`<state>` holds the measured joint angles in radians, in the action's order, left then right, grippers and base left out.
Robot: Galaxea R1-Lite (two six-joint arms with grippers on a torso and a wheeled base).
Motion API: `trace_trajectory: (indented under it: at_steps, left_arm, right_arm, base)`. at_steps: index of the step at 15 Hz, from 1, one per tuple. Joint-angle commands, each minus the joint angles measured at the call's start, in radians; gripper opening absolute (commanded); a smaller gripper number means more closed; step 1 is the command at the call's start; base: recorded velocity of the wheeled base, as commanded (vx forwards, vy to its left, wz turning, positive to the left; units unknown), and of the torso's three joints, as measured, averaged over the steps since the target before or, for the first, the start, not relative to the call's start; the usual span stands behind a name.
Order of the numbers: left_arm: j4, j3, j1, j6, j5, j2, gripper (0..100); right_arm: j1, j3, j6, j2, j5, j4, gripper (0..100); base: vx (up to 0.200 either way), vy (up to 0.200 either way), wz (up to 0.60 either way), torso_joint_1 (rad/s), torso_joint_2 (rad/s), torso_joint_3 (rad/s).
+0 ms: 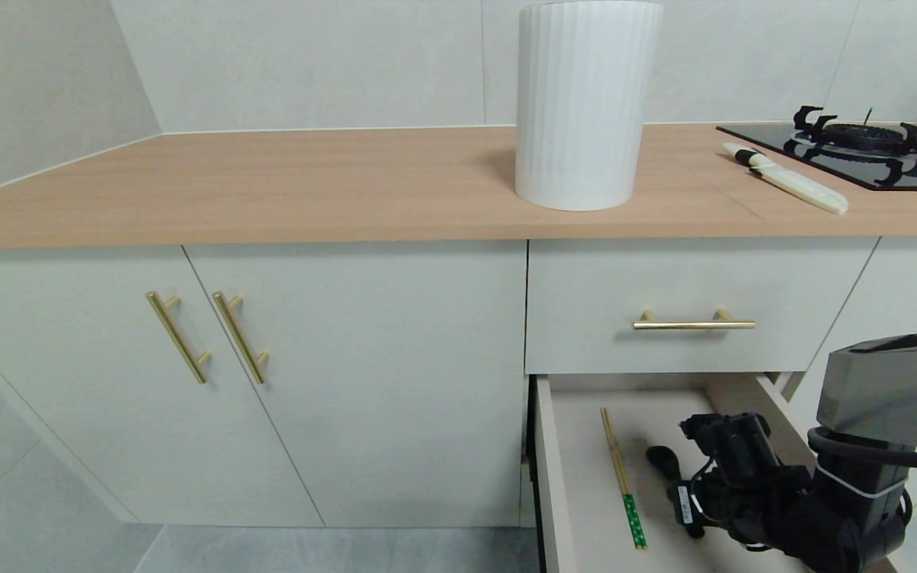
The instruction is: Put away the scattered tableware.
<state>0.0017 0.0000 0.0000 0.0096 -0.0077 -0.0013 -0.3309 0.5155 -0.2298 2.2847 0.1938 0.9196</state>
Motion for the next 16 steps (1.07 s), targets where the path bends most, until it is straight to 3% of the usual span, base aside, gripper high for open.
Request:
trace_trajectory:
  at_steps: [1,6,10,13,16]
  left_arm:
    - [0.0,0.0,0.0,0.0,0.0,0.001,100]
    - [0.0,0.0,0.0,0.0,0.0,0.001,100]
    - [0.0,0.0,0.0,0.0,0.0,0.001,100]
    - [0.0,0.0,0.0,0.0,0.0,0.001,100]
    - [0.0,0.0,0.0,0.001,0.0,0.001,100]
  right_arm:
    - [0.0,0.0,0.0,-0.002,-0.001,0.001,100]
    - [0.0,-0.005,0.0,-0.017,0.001,0.001,100]
    - [0.0,-0.043,0.003,-0.185,0.01,-0.022,100]
    - [-0.002,-0.04,0.003,-0.349,0.003,-0.145,100]
    - [-0.028,0.015,0.003,-0.591,-0.005,-0.406,100]
  base:
    - [0.0,0.0,0.0,0.0,0.0,0.0]
    - [0.0,0.0,0.0,0.0,0.0,0.0]
    - [0.0,0.0,0.0,0.0,0.0,0.0]
    - [0.0,0.0,0.0,0.0,0.0,0.0]
    - [0.0,0.0,0.0,0.0,0.0,0.0]
